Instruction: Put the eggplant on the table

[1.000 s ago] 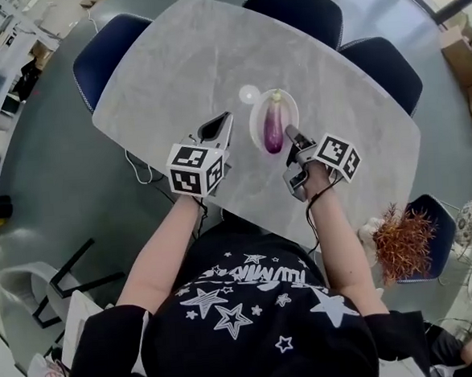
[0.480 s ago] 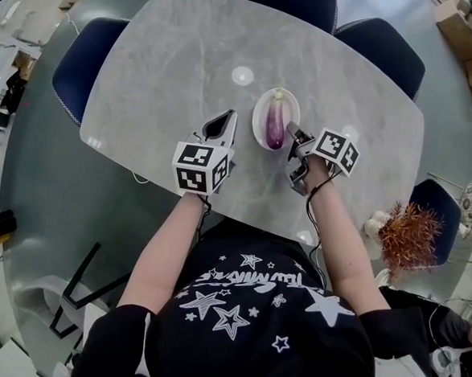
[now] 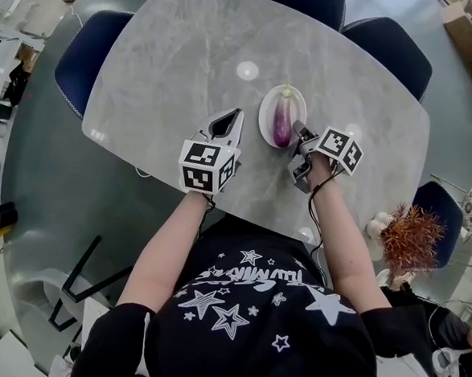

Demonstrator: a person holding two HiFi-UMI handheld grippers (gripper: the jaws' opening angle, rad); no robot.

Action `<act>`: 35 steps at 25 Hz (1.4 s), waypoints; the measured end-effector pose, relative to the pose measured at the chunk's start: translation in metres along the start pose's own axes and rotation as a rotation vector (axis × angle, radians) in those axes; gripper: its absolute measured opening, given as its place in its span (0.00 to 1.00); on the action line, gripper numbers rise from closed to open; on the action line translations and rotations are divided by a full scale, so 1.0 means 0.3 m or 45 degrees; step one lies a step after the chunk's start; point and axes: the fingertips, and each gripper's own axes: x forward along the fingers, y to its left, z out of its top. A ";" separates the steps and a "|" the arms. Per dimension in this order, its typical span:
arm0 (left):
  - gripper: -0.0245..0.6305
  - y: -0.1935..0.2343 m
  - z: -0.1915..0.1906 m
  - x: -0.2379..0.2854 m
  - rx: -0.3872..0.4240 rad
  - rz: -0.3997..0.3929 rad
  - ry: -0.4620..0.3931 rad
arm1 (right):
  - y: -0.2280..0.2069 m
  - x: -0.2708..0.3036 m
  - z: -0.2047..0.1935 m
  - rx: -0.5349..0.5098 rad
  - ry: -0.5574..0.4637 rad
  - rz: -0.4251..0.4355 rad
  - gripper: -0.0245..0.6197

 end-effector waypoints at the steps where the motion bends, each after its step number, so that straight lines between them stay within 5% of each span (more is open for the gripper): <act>1: 0.05 -0.004 -0.004 -0.002 -0.001 -0.001 0.005 | 0.000 0.000 0.000 -0.012 0.000 -0.011 0.08; 21: 0.05 -0.102 -0.067 -0.060 0.041 -0.047 0.054 | -0.045 -0.014 -0.033 -0.135 0.091 -0.127 0.08; 24: 0.05 -0.103 -0.074 -0.074 0.036 -0.042 0.062 | -0.056 -0.024 -0.036 -0.159 0.101 -0.164 0.14; 35: 0.05 -0.126 -0.057 -0.098 0.034 -0.018 0.006 | -0.071 -0.096 -0.007 -0.162 0.026 -0.168 0.14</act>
